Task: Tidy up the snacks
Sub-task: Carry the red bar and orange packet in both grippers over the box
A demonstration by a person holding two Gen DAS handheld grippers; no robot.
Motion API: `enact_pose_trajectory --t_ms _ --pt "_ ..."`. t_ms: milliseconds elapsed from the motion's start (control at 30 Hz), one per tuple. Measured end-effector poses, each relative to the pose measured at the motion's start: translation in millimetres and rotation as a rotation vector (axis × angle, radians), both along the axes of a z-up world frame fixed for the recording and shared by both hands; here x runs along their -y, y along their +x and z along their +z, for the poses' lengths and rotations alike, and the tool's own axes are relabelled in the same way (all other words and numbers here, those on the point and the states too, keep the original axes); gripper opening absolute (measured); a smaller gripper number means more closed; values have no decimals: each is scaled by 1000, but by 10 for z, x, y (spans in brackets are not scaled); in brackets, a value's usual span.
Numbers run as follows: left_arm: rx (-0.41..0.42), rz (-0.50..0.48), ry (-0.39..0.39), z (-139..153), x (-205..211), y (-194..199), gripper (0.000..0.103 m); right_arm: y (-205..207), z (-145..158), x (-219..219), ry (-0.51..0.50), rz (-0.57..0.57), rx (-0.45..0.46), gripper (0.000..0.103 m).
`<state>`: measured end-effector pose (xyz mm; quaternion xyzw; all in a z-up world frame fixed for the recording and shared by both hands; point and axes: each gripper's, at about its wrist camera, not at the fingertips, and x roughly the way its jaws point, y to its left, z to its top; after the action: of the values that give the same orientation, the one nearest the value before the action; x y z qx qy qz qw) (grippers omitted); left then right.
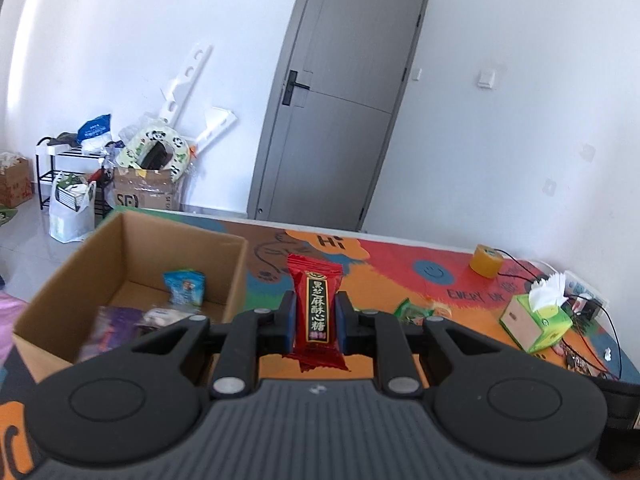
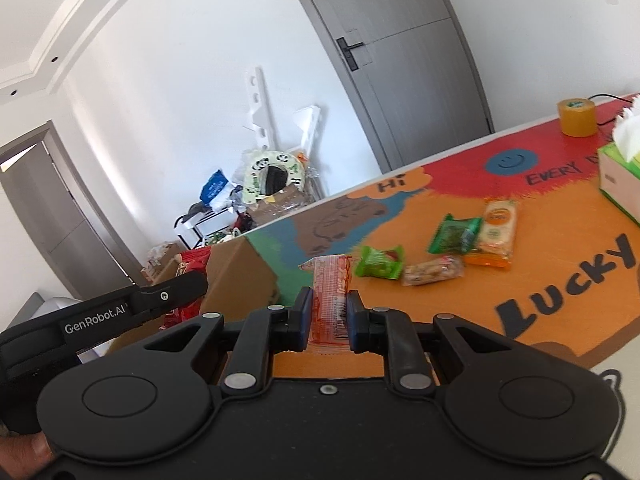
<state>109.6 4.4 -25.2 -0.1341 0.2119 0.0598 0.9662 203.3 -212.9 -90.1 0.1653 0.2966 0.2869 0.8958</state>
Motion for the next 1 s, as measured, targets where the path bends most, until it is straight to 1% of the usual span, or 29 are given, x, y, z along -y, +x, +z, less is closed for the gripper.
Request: enact_pose_trajectory --t_ms 467,767,1000 --pt "18 78 -36 32 -537 -156 18 -55 147 -545 -17 84 22 19" --pt "4 110 -69 -59 -841 -100 19 -74 234 -859 -34 121 36 19" --pt "-13 120 -86 -132 -997 -24 18 -28 218 -1043 -42 145 32 19"
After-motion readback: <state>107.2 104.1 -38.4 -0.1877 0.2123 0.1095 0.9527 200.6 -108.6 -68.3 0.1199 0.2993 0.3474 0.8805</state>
